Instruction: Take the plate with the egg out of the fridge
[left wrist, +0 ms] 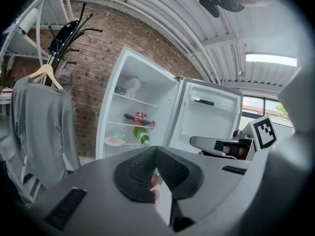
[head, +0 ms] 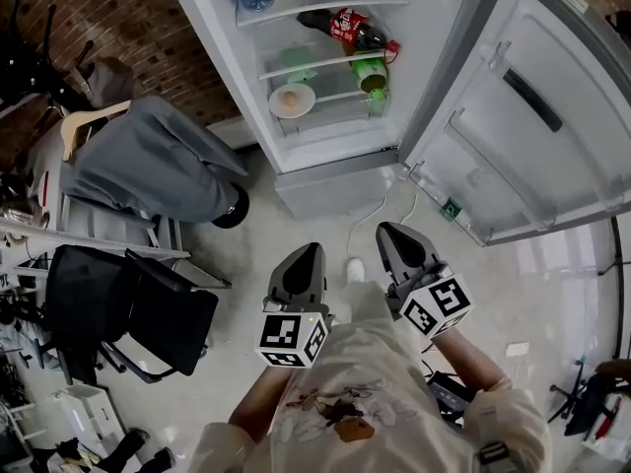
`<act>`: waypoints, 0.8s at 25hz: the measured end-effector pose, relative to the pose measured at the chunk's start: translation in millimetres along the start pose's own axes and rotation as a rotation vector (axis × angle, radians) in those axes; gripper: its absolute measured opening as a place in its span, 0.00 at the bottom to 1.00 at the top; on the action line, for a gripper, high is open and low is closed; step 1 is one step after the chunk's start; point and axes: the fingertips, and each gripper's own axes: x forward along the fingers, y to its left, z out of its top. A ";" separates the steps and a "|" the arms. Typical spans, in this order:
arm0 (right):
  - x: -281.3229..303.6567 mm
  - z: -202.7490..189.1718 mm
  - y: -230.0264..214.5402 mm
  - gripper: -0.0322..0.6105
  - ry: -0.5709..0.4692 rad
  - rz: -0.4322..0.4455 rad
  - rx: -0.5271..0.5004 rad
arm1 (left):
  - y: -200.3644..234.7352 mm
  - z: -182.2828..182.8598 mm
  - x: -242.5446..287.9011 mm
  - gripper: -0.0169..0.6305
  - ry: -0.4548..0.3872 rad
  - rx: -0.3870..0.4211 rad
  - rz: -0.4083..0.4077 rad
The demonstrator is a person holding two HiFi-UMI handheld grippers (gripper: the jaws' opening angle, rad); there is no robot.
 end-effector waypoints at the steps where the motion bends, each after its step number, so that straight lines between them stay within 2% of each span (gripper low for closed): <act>1: 6.3 2.7 -5.7 0.06 0.000 0.003 0.001 | 2.7 3.2 7.8 0.04 0.001 0.001 0.004; 16: 71.8 32.2 -75.0 0.06 0.005 0.077 0.024 | 16.7 26.6 102.2 0.04 0.002 -0.011 0.054; 20: 86.2 34.4 -84.9 0.06 0.011 0.108 0.061 | 14.4 30.3 122.4 0.04 -0.011 -0.019 0.062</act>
